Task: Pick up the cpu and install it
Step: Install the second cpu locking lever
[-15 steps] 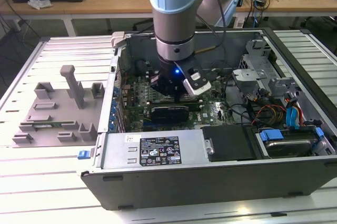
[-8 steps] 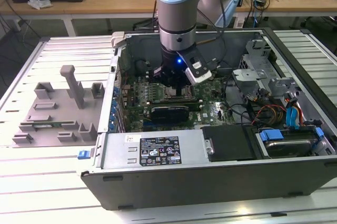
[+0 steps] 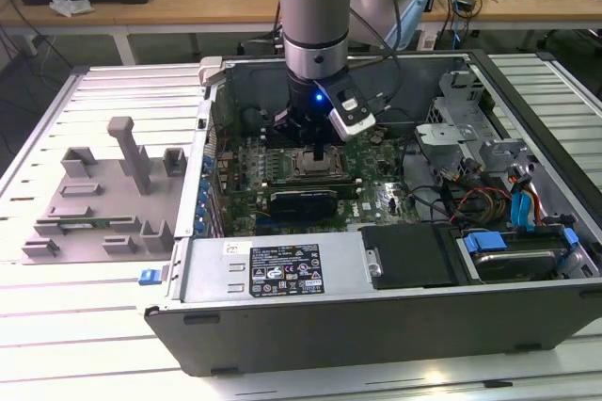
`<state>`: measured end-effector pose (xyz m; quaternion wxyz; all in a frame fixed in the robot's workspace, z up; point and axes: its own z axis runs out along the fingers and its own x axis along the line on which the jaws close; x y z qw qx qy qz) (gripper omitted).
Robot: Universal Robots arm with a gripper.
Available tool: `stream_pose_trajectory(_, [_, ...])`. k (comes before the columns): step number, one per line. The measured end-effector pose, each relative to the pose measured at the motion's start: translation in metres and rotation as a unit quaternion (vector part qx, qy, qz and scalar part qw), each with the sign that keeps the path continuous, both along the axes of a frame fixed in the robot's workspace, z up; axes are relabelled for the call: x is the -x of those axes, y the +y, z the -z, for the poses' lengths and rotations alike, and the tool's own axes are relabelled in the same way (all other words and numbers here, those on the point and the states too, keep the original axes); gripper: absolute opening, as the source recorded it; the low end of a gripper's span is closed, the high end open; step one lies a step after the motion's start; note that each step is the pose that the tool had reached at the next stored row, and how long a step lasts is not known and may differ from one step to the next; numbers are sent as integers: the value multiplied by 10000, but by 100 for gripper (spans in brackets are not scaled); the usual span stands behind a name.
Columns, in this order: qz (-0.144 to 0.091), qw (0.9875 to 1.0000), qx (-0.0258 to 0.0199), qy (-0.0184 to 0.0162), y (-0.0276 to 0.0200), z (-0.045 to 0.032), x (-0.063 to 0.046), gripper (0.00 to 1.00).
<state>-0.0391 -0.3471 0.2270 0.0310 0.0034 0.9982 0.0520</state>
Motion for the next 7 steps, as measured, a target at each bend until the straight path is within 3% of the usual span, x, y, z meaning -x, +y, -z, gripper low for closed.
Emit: stream_pose_trajectory(7, [1,10000,-1,-1,2,-6,1,11])
